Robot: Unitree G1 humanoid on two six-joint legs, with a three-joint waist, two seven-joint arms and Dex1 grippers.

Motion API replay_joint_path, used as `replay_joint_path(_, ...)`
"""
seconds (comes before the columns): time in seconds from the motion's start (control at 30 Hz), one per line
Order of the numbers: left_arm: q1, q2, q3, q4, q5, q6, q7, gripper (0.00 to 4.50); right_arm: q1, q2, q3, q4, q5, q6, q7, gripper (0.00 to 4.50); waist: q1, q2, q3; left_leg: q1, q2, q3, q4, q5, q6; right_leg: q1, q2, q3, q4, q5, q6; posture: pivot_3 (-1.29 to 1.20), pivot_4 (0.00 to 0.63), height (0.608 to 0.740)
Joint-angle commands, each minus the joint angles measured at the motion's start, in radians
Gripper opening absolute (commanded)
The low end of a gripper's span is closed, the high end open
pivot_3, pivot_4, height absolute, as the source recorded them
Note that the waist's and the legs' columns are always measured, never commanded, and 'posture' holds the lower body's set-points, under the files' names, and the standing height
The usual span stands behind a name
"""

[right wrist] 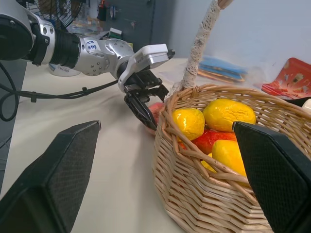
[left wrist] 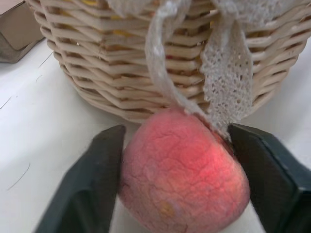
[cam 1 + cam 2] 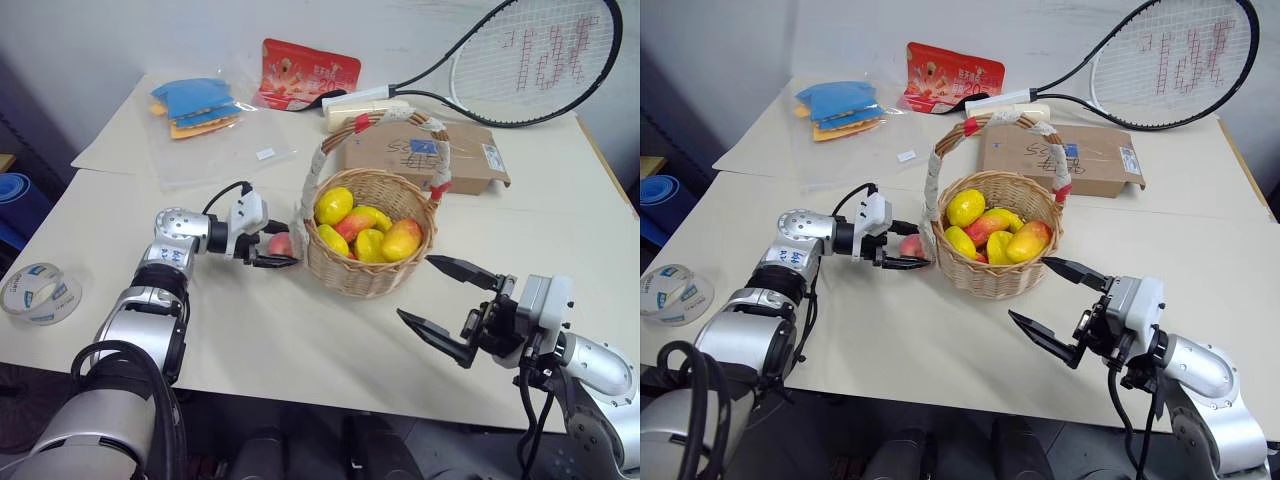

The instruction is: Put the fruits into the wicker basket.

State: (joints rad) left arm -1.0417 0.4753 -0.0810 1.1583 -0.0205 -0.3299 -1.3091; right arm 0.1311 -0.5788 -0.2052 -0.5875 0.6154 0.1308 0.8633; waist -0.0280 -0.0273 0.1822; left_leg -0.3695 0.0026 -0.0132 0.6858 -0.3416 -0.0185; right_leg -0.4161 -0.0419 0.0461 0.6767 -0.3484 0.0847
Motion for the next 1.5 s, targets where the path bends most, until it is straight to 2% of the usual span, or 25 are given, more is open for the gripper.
replay_joint_path(0.03, 0.040, 0.106, 0.009, -0.094, -0.018, 0.075, -0.132, 2.52, 0.008, -0.003, -0.038, -0.035, 0.010, -0.027, -0.006, 4.50, -0.007, 0.000, 0.000, 0.000, 0.000, 0.000, 0.000, 0.000, 0.000, 0.000, 0.000, 0.000, 0.000, 0.000, 0.000, 0.00, 0.150, 0.740)
replay_joint_path(0.07, 0.050, 0.123, 0.015, -0.131, -0.036, 0.109, -0.166, 2.46, 0.007, -0.004, -0.039, -0.032, 0.010, -0.029, -0.007, 4.50, -0.009, 0.000, 0.000, 0.001, 0.001, 0.000, -0.001, 0.000, 0.000, 0.000, 0.001, 0.001, 0.001, 0.000, 0.000, 0.00, 0.150, 0.740)
replay_joint_path(0.17, 0.162, 0.224, -0.003, -0.508, -0.172, 0.347, -0.294, 2.44, 0.003, -0.008, -0.049, -0.012, 0.011, -0.035, 0.003, 4.50, -0.005, 0.001, 0.000, 0.001, 0.001, -0.001, -0.002, 0.000, 0.000, 0.000, 0.001, 0.001, 0.002, 0.000, 0.000, 0.00, 0.150, 0.740)
replay_joint_path(0.27, 0.237, 0.267, 0.020, -0.840, -0.286, 0.551, -0.269, 2.44, -0.007, -0.011, -0.061, 0.014, 0.012, -0.039, 0.008, 4.50, 0.005, 0.001, 0.000, 0.000, 0.001, -0.004, -0.002, 0.001, -0.001, 0.001, -0.001, 0.000, 0.002, 0.000, 0.000, 0.00, 0.150, 0.740)
replay_joint_path(0.3, 0.241, 0.247, 0.032, -0.972, -0.355, 0.658, -0.201, 2.44, -0.019, -0.014, -0.072, 0.042, 0.010, -0.043, 0.011, 4.50, 0.013, 0.001, 0.000, 0.000, 0.001, -0.005, -0.002, 0.001, -0.001, 0.002, -0.001, -0.001, 0.001, 0.000, 0.000, 0.00, 0.150, 0.740)
replay_joint_path(0.37, 0.243, 0.163, 0.015, -1.178, -0.402, 0.786, -0.036, 2.44, -0.046, -0.025, -0.096, 0.117, -0.005, -0.056, 0.023, 4.50, 0.032, 0.001, 0.000, 0.000, 0.000, -0.006, -0.001, 0.001, -0.001, 0.004, -0.002, -0.002, -0.001, 0.000, 0.000, 0.00, 0.150, 0.740)
replay_joint_path(0.43, 0.248, 0.101, -0.007, -1.278, -0.403, 0.863, 0.066, 2.44, -0.070, -0.029, -0.110, 0.170, -0.012, -0.068, 0.031, 4.50, 0.041, 0.001, 0.000, 0.000, -0.003, -0.007, -0.001, 0.001, 0.001, 0.007, -0.005, -0.002, -0.006, 0.001, 0.002, 0.00, 0.150, 0.740)
replay_joint_path(0.5, 0.247, 0.088, -0.039, -1.327, -0.376, 0.925, 0.122, 2.44, -0.086, -0.029, -0.114, 0.199, -0.013, -0.074, 0.039, 4.50, 0.040, 0.001, 0.000, 0.000, -0.004, -0.006, -0.001, 0.001, 0.002, 0.007, -0.004, 0.000, -0.006, 0.002, 0.004, 0.00, 0.150, 0.740)
replay_joint_path(0.67, 0.250, 0.095, -0.029, -1.292, -0.354, 0.841, 0.145, 2.44, -0.098, -0.034, -0.130, 0.254, -0.013, -0.100, 0.075, 4.50, 0.019, 0.002, 0.001, 0.002, -0.003, -0.004, -0.002, 0.002, 0.001, 0.004, 0.000, 0.003, -0.006, 0.002, 0.004, 0.00, 0.150, 0.740)
replay_joint_path(0.9, 0.282, 0.105, -0.075, -1.292, -0.342, 0.809, 0.126, 2.44, -0.093, -0.030, -0.144, 0.295, -0.015, -0.131, 0.106, 4.50, 0.025, 0.002, 0.001, 0.002, -0.003, -0.004, -0.002, 0.002, 0.002, 0.005, -0.001, 0.003, -0.005, 0.002, 0.004, 0.00, 0.150, 0.740)
replay_joint_path(1.07, 0.350, 0.198, -0.062, -1.215, -0.287, 0.730, 0.105, 2.44, -0.078, -0.028, -0.150, 0.295, -0.015, -0.137, 0.109, 4.50, 0.024, 0.002, 0.000, 0.003, -0.003, -0.004, -0.002, 0.002, 0.002, 0.005, -0.001, 0.003, -0.005, 0.002, 0.004, 0.00, 0.150, 0.740)
replay_joint_path(1.23, 0.462, 0.317, -0.034, -1.019, -0.221, 0.556, 0.068, 2.44, -0.043, -0.017, -0.151, 0.271, -0.013, -0.137, 0.099, 4.50, 0.019, 0.005, 0.000, 0.009, -0.003, -0.003, -0.004, 0.001, 0.004, 0.009, -0.001, 0.005, -0.005, 0.002, 0.004, 0.00, 0.150, 0.740)
replay_joint_path(1.5, 0.388, 0.211, -0.057, -0.759, -0.146, 0.404, 0.117, 2.44, -0.029, -0.017, -0.132, 0.267, -0.018, -0.149, 0.101, 4.50, 0.039, 0.004, 0.000, 0.007, -0.005, -0.004, -0.003, -0.001, 0.007, 0.010, -0.003, 0.003, -0.009, 0.002, 0.004, 0.00, 0.150, 0.740)
